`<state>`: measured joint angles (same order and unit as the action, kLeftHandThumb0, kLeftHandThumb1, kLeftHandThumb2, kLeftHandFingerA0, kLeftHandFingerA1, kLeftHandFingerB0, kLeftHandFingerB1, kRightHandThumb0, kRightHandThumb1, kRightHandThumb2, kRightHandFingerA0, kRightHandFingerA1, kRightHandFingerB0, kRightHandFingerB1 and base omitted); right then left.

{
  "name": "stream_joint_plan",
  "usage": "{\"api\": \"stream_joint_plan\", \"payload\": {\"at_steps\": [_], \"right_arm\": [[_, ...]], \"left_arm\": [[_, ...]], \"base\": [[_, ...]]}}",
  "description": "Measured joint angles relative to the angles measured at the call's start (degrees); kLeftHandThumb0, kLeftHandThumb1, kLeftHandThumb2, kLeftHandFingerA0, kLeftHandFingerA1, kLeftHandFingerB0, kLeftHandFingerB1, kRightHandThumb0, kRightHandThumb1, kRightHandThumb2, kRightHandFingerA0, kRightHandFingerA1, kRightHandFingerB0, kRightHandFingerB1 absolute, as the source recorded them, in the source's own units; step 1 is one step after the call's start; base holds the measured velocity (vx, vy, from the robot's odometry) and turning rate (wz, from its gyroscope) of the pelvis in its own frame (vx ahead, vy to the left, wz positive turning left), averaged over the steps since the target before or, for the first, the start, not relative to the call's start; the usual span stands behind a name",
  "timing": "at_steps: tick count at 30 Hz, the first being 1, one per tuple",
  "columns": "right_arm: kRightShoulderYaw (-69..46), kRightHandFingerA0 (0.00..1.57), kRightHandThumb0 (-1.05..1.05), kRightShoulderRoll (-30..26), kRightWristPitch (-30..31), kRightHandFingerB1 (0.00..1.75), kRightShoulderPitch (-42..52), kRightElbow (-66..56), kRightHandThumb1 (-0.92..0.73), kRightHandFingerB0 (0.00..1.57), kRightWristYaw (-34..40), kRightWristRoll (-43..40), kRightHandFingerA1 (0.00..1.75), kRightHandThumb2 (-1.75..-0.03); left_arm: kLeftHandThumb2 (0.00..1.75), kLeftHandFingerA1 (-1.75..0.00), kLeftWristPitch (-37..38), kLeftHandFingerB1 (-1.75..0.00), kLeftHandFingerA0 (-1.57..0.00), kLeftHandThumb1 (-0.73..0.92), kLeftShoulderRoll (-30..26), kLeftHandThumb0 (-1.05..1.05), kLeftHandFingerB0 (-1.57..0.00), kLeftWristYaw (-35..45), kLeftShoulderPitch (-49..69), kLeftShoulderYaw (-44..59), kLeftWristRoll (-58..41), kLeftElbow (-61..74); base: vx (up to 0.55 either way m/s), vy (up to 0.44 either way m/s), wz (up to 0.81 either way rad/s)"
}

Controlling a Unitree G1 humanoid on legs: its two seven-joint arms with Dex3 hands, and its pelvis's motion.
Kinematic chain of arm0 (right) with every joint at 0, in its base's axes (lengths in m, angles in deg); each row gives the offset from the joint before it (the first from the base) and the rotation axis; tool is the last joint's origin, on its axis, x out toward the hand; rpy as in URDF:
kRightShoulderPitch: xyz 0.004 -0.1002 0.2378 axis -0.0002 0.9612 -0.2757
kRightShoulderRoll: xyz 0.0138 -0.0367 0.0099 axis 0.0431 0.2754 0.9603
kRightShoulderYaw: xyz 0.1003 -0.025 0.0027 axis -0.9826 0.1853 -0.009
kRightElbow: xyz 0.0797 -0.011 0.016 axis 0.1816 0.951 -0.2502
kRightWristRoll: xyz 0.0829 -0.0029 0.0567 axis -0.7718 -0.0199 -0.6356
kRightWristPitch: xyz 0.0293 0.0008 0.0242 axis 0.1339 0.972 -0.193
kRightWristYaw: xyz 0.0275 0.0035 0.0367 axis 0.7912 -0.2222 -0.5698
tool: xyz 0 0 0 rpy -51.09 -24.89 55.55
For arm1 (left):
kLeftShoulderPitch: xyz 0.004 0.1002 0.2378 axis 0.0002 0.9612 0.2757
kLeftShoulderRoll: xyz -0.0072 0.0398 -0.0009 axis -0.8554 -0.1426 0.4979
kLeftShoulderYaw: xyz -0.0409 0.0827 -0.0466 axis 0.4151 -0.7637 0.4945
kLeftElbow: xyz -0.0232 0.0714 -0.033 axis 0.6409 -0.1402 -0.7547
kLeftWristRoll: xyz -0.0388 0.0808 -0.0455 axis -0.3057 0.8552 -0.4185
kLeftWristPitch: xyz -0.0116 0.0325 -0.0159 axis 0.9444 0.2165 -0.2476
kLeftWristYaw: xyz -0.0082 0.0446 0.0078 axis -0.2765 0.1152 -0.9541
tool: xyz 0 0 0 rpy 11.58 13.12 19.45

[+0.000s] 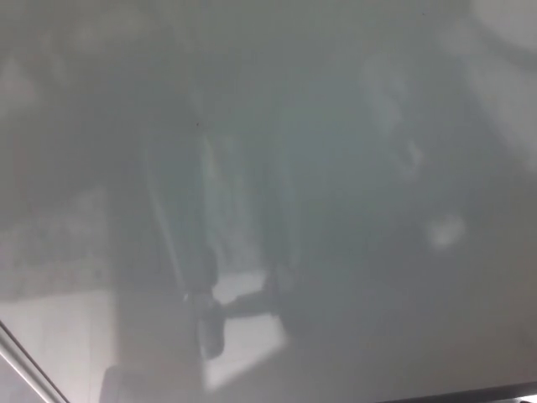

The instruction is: A white board is being place on the right hand side and parallel to the robot and the robot uses its left hand to grab on the leftside of the whiteboard and drag the whiteboard from the right hand side to the left hand side

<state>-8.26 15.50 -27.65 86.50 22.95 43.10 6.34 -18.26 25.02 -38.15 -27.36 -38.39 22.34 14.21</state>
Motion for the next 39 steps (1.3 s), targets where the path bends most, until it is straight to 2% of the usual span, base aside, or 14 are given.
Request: {"api": "stream_joint_plan", "payload": {"at_steps": [11,26,27,28,29,30,31,32,39], "right_arm": [[0.13,0.56,-0.57,-0.31,0.00,0.52,0.18,0.00,-0.69,0.28,0.02,0.03,0.64,-1.08],[0.11,0.58,-0.52,-0.37,0.01,0.53,0.38,0.00,-0.68,0.29,-0.01,0.01,0.66,-1.08],[0.15,0.58,-0.53,-0.39,0.01,0.52,0.38,0.00,-0.67,0.28,0.00,0.04,0.66,-1.08],[0.17,0.58,-0.53,-0.42,0.01,0.52,0.38,0.00,-0.67,0.28,0.01,0.04,0.66,-1.08],[0.16,0.59,-0.53,-0.44,0.01,0.52,0.38,0.00,-0.67,0.28,0.00,0.04,0.66,-1.08],[0.16,0.57,-0.56,-0.45,0.01,0.52,0.38,0.00,-0.69,0.28,0.00,0.03,0.65,-1.08],[0.15,0.57,-0.56,-0.45,0.01,0.52,0.38,0.00,-0.69,0.28,0.00,0.03,0.65,-1.08],[0.14,0.57,-0.56,-0.44,0.01,0.52,0.38,0.00,-0.68,0.28,0.00,0.02,0.65,-1.07],[0.06,0.58,-0.58,-0.61,0.01,0.51,0.12,-0.01,-0.71,0.28,0.05,0.06,0.65,-1.09]], "left_arm": [[1.10,-0.01,-0.53,0.00,0.00,0.85,0.14,-0.94,0.00,0.14,-0.43,-2.82,0.89,-1.38],[1.09,-0.06,-0.90,-0.05,0.00,0.84,0.14,-0.87,0.00,-0.33,-0.34,-2.91,1.11,-1.55],[0.97,0.00,-0.90,0.00,0.00,0.77,0.14,-0.76,0.00,-0.38,-0.35,-2.92,1.12,-1.54],[0.97,0.00,-0.90,0.00,0.00,0.77,0.14,-0.76,0.00,-0.42,-0.34,-2.96,1.14,-1.53],[0.74,0.00,-0.89,0.00,0.00,0.92,0.14,-0.73,0.00,-0.48,-0.34,-3.12,1.18,-1.53],[0.99,0.00,-0.88,-0.01,0.00,0.80,0.14,-0.76,0.00,-0.56,-0.32,-3.29,1.26,-1.53],[0.99,0.00,-0.87,-0.01,0.00,0.80,0.14,-0.76,0.00,-0.63,-0.30,-3.37,1.34,-1.53],[0.77,0.00,-0.87,0.00,0.00,0.92,0.14,-0.70,0.00,-0.71,-0.29,-3.39,1.38,-1.51],[0.73,0.00,-0.74,0.00,0.00,0.92,0.15,-0.65,0.00,-1.23,-0.83,-3.43,1.52,-1.15]], "base": [[0.00,0.000,0.00],[0.00,0.000,0.00],[0.00,0.000,0.00],[0.00,0.000,0.00],[0.00,0.000,0.00],[0.00,0.000,0.00],[0.00,0.000,0.00],[0.00,0.000,0.00],[0.00,0.000,0.00]]}}
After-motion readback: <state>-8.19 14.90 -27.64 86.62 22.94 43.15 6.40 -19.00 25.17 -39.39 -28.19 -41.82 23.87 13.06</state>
